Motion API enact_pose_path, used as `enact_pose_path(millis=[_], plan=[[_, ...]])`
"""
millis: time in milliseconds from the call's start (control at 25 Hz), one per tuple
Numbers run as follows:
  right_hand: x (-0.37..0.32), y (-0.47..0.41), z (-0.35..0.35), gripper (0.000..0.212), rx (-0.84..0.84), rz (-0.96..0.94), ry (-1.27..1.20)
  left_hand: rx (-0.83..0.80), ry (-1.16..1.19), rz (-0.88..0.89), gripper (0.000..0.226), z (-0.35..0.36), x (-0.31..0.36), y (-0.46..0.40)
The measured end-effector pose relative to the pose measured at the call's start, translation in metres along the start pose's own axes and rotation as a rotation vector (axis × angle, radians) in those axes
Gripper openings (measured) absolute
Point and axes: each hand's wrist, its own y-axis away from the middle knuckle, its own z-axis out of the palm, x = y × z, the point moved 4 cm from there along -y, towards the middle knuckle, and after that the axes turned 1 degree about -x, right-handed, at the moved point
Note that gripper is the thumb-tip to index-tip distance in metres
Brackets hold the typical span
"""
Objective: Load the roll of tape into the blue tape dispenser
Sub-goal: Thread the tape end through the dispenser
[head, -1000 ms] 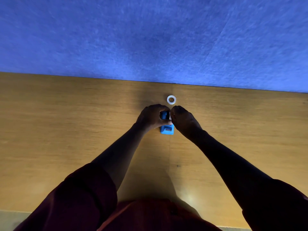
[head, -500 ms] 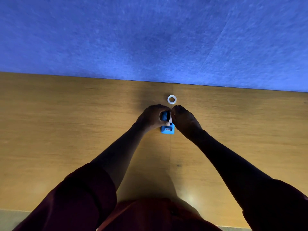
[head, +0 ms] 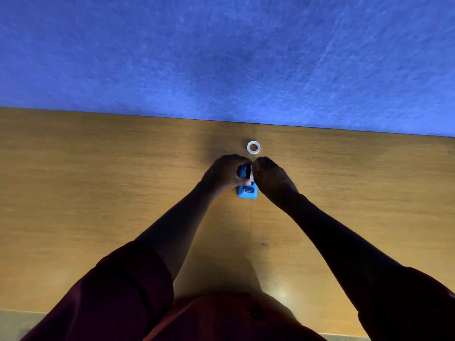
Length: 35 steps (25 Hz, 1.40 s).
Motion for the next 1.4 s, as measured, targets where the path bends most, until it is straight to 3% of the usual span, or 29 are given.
enact_pose_path(millis=[360, 520, 680, 800, 920, 1040, 1200, 1400], plan=[[-0.003, 0.007, -0.006, 0.007, 0.074, 0.015, -0.027, 0.011, -0.012, 0.012, 0.054, -0.001, 0.002, 0.002], [-0.003, 0.008, -0.013, 0.009, 0.176, 0.072, -0.168, 0.013, -0.010, 0.019, 0.055, -0.001, 0.002, 0.003], [-0.009, 0.015, -0.020, 0.021, 0.246, -0.011, -0.160, 0.002, -0.020, 0.023, 0.055, -0.001, 0.003, 0.002], [-0.010, 0.016, -0.022, 0.021, 0.243, -0.040, -0.102, 0.005, -0.010, 0.023, 0.054, -0.002, 0.003, 0.002], [-0.008, 0.012, -0.014, 0.008, 0.134, -0.033, -0.037, 0.007, -0.008, 0.021, 0.054, -0.003, 0.003, 0.003], [-0.002, 0.008, -0.016, 0.009, 0.098, 0.060, -0.082, 0.002, -0.019, 0.017, 0.056, -0.001, 0.002, 0.003], [-0.001, 0.006, -0.016, 0.010, 0.066, -0.006, -0.008, 0.030, -0.032, 0.034, 0.056, 0.001, 0.000, 0.006], [0.003, 0.008, -0.016, 0.003, 0.133, 0.097, -0.302, 0.047, -0.068, 0.047, 0.060, -0.002, 0.003, 0.007]])
